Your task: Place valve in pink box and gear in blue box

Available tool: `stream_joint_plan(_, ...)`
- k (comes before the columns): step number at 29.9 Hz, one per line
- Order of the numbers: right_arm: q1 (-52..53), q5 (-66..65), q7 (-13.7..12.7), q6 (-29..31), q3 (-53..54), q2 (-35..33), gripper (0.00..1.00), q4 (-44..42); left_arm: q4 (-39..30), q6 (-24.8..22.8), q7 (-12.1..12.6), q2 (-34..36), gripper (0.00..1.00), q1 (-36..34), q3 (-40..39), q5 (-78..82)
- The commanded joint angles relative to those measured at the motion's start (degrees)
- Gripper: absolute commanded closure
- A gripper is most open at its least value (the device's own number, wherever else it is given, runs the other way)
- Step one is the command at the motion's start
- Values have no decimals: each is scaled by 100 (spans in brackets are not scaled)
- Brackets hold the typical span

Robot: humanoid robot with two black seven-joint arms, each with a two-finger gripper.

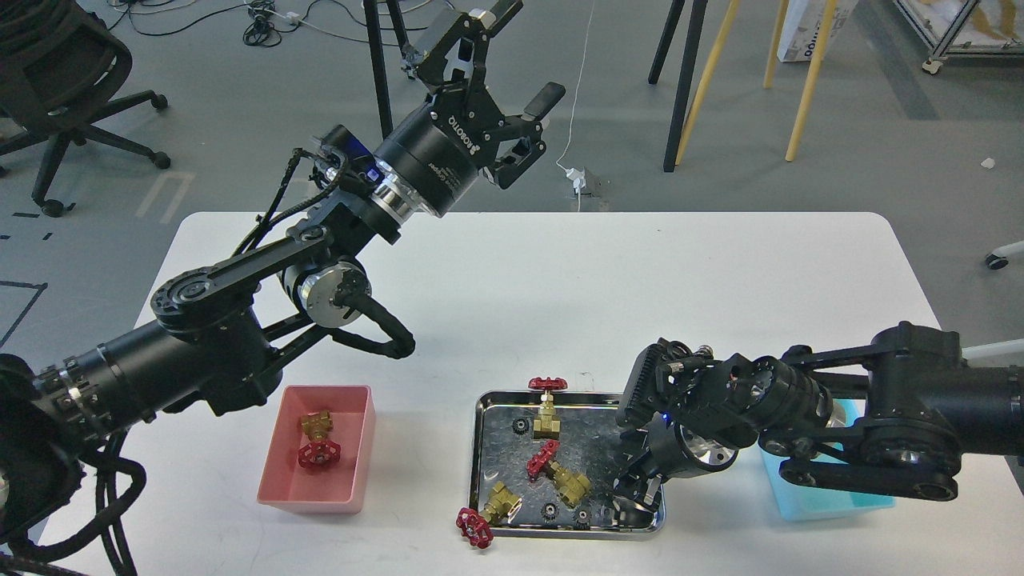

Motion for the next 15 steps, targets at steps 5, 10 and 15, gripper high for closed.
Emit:
stream_joint_plan(5,-159,-9,0,0,-2,104,42,-31,0,-8,0,0,5,39,2,0)
stream_joint_plan(10,-203,-97,0,0,-2,157,45,-110,0,-8,0,0,5,66,2,0)
stream_joint_plan(15,-230,-106,0,0,-2,157,46,-189,0,-17,0,0,5,66,2,0)
